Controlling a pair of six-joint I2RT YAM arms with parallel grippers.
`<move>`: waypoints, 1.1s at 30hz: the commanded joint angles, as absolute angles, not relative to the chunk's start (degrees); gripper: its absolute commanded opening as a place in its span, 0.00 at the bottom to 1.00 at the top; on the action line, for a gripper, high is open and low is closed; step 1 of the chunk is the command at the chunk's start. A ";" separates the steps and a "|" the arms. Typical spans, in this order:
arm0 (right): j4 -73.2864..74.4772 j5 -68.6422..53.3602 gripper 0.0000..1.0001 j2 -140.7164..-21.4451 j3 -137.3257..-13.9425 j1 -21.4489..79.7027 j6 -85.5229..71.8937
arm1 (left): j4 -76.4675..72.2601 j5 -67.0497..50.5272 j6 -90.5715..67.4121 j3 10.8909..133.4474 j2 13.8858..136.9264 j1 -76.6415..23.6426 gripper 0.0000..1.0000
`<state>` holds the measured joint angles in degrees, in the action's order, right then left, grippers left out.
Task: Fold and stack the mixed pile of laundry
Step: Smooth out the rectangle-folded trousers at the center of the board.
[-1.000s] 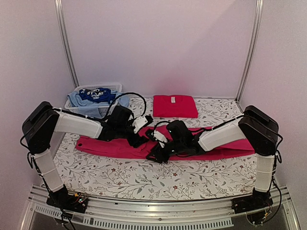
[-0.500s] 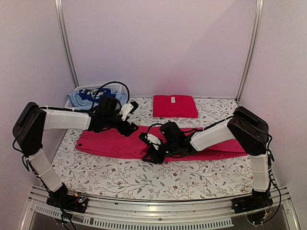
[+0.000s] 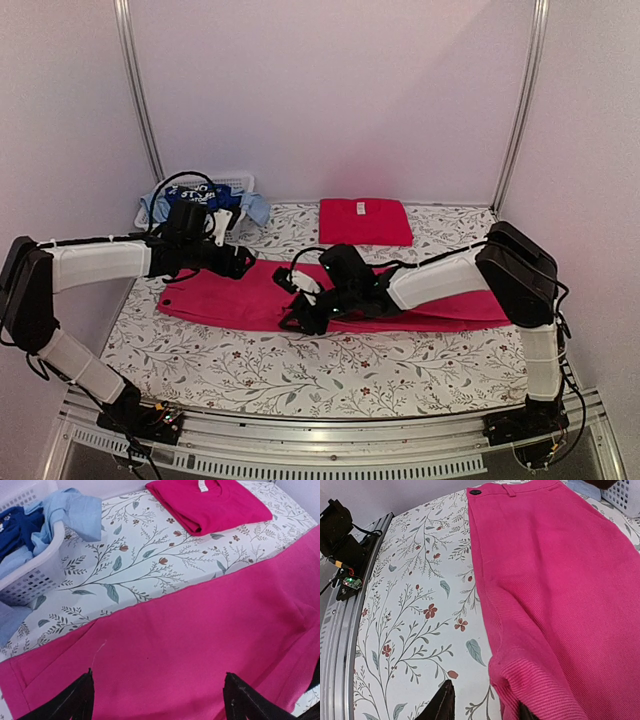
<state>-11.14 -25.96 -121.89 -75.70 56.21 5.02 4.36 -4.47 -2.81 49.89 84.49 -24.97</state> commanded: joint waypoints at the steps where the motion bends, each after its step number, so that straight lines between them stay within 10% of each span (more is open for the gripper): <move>1: -9.52 -28.09 0.36 -122.58 -76.70 58.27 6.30 | 8.77 -0.71 -7.63 49.42 83.66 -23.80 0.89; 16: -5.49 -29.94 0.34 -111.58 -67.62 66.79 11.05 | 15.11 -0.54 -11.75 47.23 83.58 -22.12 0.88; 33: 19.46 -30.82 0.62 -97.02 -69.14 63.53 14.53 | 31.81 -3.61 -26.93 49.63 74.25 -21.24 0.88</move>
<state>11.66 -26.33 -99.74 -69.12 64.77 12.40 26.92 -2.57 -23.05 48.40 75.85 -21.58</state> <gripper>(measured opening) 0.583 0.883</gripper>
